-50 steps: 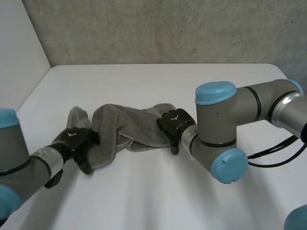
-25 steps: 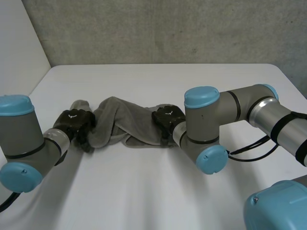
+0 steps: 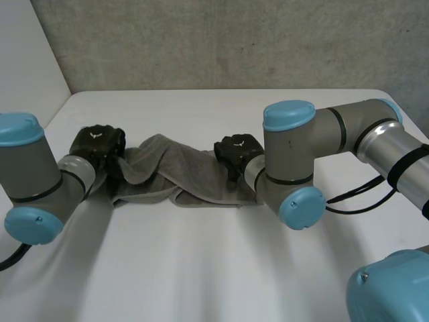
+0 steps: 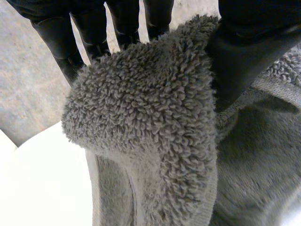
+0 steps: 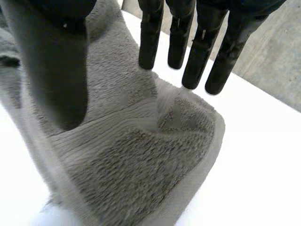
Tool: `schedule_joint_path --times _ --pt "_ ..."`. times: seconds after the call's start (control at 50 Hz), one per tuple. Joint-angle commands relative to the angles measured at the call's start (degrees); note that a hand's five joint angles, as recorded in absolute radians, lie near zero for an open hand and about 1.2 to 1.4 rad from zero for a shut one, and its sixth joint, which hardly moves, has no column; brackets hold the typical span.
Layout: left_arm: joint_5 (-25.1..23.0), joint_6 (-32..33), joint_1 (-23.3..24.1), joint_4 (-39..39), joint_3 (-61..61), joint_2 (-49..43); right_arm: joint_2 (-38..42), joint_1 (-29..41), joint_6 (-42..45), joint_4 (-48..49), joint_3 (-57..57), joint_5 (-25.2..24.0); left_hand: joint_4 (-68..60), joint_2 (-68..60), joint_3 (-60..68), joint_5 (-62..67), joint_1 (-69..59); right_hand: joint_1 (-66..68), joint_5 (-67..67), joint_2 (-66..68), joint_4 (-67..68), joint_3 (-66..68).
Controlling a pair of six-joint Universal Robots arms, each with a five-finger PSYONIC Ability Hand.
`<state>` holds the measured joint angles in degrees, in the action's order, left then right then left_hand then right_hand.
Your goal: Fold the towel.
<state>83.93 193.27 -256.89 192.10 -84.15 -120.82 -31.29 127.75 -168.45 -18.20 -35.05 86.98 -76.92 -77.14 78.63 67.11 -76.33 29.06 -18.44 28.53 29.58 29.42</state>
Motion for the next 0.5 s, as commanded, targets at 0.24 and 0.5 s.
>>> schedule_joint_path --times 0.24,0.5 --pt "-1.13 -8.78 0.08 -11.3 -1.11 9.19 3.68 3.83 -12.34 3.6 0.76 0.46 -3.08 -2.86 1.37 2.89 -3.67 -4.01 3.39 -3.48 -4.53 -4.37" --pt "-3.68 -10.81 -0.63 -11.75 -2.95 15.18 13.28 3.83 -12.25 3.43 13.78 3.98 -3.08 -2.86 1.37 2.89 -3.67 7.77 -8.39 8.3 7.25 7.41"
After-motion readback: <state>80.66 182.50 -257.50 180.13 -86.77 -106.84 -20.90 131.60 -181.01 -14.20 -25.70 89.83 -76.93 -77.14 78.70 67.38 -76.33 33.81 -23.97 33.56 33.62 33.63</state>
